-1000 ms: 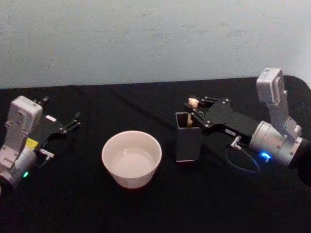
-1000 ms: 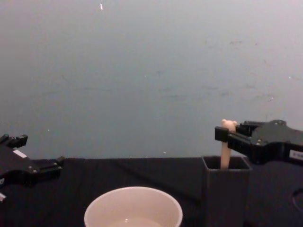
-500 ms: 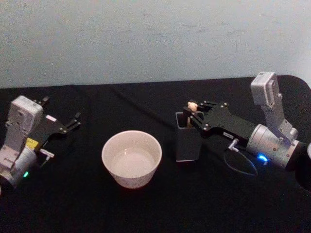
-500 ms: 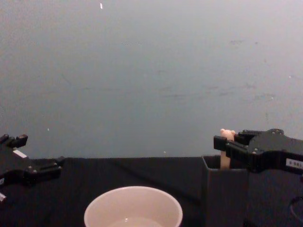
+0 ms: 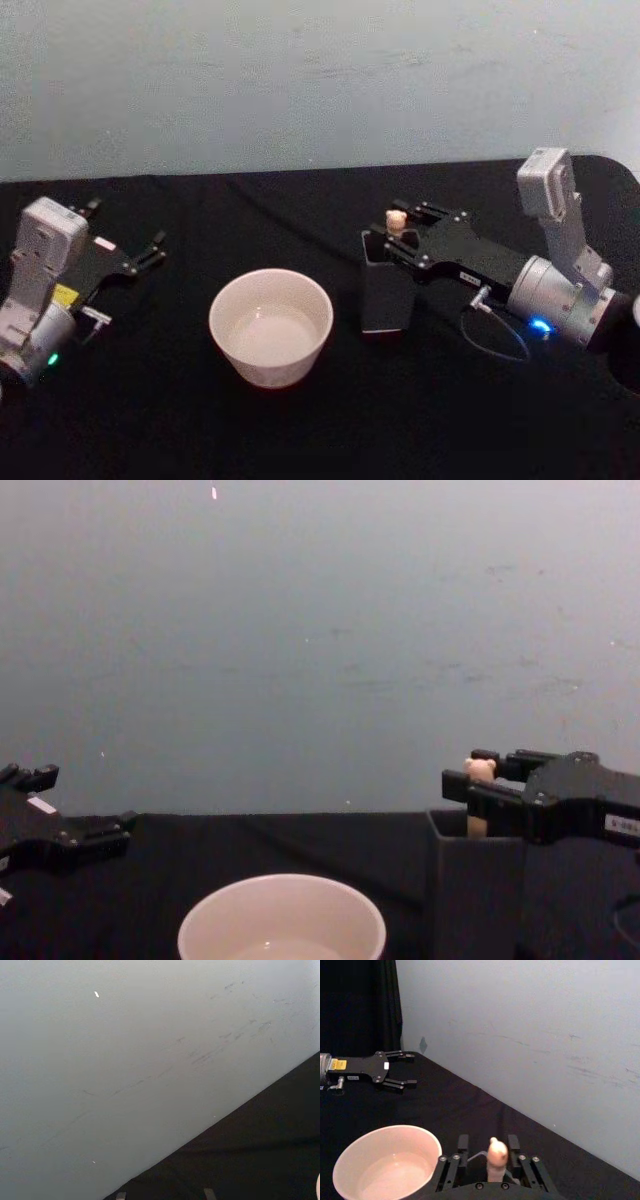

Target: Pick up the stirring spoon with one hand, stir inside the cup, then place it back in its original position.

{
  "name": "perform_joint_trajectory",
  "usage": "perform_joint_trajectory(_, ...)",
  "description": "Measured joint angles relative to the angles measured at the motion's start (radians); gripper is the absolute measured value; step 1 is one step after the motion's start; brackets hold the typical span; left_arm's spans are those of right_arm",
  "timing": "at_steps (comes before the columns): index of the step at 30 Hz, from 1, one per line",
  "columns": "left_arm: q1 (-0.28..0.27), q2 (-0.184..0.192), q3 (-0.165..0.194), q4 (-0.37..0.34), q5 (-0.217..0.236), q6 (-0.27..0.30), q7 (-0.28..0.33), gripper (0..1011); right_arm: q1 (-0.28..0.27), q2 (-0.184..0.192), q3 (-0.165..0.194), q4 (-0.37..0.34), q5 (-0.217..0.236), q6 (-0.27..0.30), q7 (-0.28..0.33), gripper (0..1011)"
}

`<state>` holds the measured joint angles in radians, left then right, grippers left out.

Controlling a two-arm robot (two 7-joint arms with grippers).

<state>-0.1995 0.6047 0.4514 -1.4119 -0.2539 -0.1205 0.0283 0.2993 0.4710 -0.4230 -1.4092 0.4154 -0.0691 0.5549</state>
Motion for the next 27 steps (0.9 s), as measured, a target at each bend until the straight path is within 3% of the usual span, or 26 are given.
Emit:
perform_joint_trajectory(7, 0.000, 0.000, 0.000, 0.000, 0.000, 0.000, 0.000, 1001, 0.000, 0.001, 0.001, -0.001, 0.001, 0.000, 0.001, 682)
perform_joint_trajectory(9, 0.000, 0.000, 0.000, 0.000, 0.000, 0.000, 0.000, 1001, 0.000, 0.001, 0.001, -0.001, 0.001, -0.001, 0.001, 711)
perform_joint_trajectory(10, 0.000, 0.000, 0.000, 0.000, 0.000, 0.000, 0.000, 1001, 0.000, 0.001, 0.001, -0.001, 0.001, -0.001, 0.001, 776)
perform_joint_trajectory(19, 0.000, 0.000, 0.000, 0.000, 0.000, 0.000, 0.000, 1001, 0.000, 0.001, 0.001, -0.001, 0.002, -0.001, 0.002, 1002)
perform_joint_trajectory(27, 0.000, 0.000, 0.000, 0.000, 0.000, 0.000, 0.000, 1001, 0.001, -0.002, 0.014, -0.008, 0.002, -0.023, -0.003, 1002)
